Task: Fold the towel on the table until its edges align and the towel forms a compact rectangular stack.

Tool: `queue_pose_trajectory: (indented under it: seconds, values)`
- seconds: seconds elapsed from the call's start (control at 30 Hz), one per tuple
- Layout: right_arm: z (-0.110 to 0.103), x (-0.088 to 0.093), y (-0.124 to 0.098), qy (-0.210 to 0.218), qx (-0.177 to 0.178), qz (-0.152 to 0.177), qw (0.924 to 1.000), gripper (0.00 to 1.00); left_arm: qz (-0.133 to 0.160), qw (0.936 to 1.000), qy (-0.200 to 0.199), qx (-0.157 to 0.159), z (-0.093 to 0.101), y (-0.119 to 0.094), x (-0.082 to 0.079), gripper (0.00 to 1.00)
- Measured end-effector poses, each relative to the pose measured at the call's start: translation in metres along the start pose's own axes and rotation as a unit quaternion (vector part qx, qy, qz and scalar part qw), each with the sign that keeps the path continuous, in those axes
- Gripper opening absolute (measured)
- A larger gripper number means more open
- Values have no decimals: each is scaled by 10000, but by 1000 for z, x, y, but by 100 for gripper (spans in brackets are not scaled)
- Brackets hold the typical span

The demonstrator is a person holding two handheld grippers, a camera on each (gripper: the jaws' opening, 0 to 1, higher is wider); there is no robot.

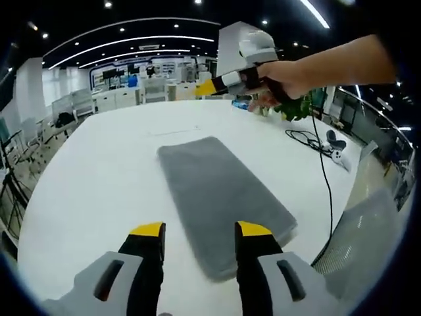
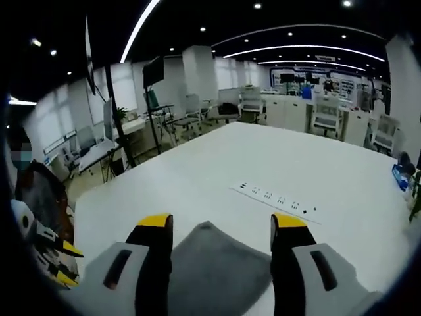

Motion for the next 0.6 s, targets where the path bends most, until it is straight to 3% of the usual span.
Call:
queue_pose_trajectory:
  seconds: [0.33,0.6]
  values:
    - [0,2,-27,22,-59,132,9999,61,6,9999,13,-103,-13,1,-12,58]
    - [1,3,-44,-67,-147,142,9998,61,309,9988,180,342,-13,4,-22,65]
Point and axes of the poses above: the point that each gripper's makers call its tool centre point, and the gripper's own axes: y roughly forward along the fingers, z roughly to its right, x roughly out of its underside, the point moved 10 cm from there along -y, roughly backward along the fingers, and after that the axes turned 10 degrees about z, right-handed, at the moved point
